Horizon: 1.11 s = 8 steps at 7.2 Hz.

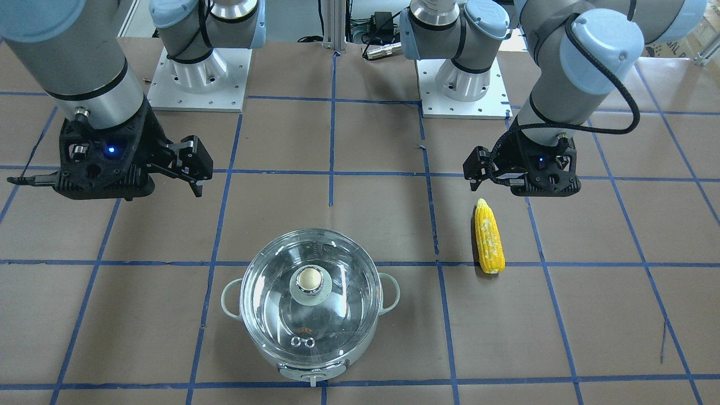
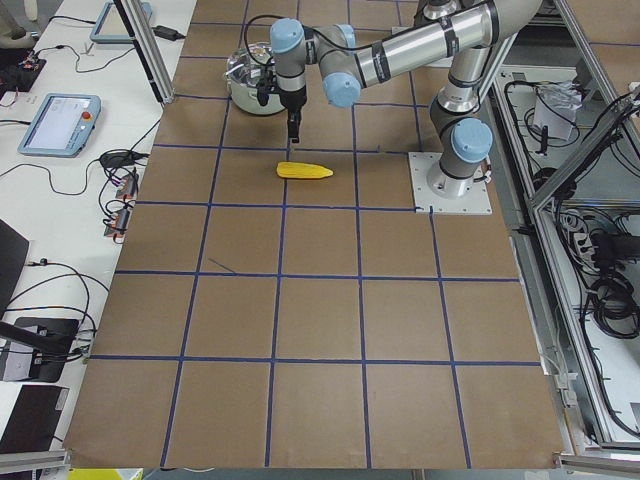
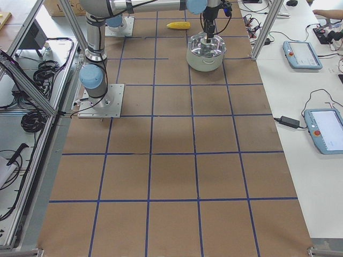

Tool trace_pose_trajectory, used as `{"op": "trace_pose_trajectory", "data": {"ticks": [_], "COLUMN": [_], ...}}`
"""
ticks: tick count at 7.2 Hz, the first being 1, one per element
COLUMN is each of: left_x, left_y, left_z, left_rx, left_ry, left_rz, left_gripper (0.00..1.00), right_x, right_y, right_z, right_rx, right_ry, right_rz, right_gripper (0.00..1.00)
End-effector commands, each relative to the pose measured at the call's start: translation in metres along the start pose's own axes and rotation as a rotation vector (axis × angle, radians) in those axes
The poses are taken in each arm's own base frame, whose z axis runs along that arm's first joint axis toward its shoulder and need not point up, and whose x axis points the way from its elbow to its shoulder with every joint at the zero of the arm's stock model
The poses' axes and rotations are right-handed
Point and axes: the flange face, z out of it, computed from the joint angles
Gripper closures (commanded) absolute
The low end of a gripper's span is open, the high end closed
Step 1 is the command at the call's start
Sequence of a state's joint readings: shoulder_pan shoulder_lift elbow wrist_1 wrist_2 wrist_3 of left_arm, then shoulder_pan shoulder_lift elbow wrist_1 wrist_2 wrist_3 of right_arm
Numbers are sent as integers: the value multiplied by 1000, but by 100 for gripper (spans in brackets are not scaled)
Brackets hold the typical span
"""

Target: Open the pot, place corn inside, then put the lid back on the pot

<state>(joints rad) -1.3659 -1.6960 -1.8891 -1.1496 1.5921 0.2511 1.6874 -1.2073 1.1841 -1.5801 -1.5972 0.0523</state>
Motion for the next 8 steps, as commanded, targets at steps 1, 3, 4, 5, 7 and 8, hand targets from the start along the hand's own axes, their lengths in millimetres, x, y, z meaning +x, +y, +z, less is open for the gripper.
{"op": "trace_pose_trajectory", "data": {"ticks": [1,3,4,5,7,8], "left_x": [-10,-6,-5,-5,-4,-3], "left_y": [7,16,20,17,9,11], "left_z": [56,88,96,101,115,118], "left_rx": [56,86,76,88,117,117], "left_ry": [-17,-25,-19,-21,-2,-2], "left_rz": [63,53,58,59,56,56], "left_gripper": [0,0,0,0,0,0], "right_x": [-57,-107,-117,-122,-130,-139], "right_y": [-47,-45,-57,-60,-58,-54], "right_z": [39,63,74,87,113,115], "right_rx": [2,-20,13,8,-35,-37], "right_ry": [-9,0,-2,-12,-8,-5], "right_rz": [55,51,68,72,67,56], "right_gripper": [0,0,0,0,0,0]}}
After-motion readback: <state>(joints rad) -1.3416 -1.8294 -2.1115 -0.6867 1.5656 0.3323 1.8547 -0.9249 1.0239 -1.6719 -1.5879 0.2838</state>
